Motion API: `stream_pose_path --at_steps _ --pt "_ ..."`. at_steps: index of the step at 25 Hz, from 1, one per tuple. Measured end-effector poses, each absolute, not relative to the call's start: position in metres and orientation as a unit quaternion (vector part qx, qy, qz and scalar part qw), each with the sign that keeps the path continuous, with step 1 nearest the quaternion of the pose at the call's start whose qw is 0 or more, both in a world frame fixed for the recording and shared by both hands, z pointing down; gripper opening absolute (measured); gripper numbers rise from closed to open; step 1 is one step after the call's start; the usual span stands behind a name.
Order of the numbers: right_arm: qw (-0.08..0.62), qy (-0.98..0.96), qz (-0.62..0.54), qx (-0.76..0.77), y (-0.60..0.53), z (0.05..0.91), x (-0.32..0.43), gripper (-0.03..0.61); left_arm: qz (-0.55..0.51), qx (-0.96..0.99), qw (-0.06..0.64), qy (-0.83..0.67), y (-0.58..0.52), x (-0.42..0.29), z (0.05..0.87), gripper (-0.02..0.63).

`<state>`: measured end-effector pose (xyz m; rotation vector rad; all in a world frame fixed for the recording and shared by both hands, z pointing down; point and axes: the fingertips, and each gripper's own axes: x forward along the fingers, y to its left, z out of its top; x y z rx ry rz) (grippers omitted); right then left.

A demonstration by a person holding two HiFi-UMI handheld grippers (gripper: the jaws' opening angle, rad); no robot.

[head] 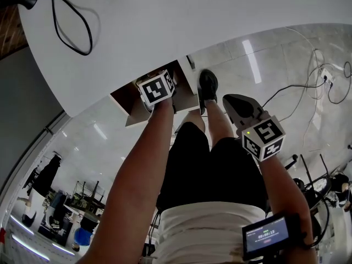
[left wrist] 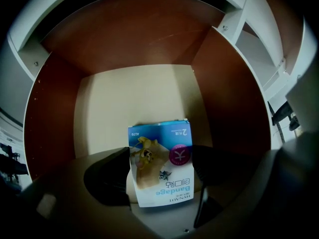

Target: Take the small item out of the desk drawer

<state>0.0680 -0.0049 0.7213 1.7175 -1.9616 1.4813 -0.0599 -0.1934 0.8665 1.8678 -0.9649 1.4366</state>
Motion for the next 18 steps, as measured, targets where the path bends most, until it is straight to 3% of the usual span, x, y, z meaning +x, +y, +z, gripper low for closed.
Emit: stream_pose_path --at_steps 18 --pt "0.068 -0.659 0.49 0.567 -0.013 0.718 0.065 0.006 0.517 0.722 0.304 -0.344 -0.188 -0.047 0.853 0.38"
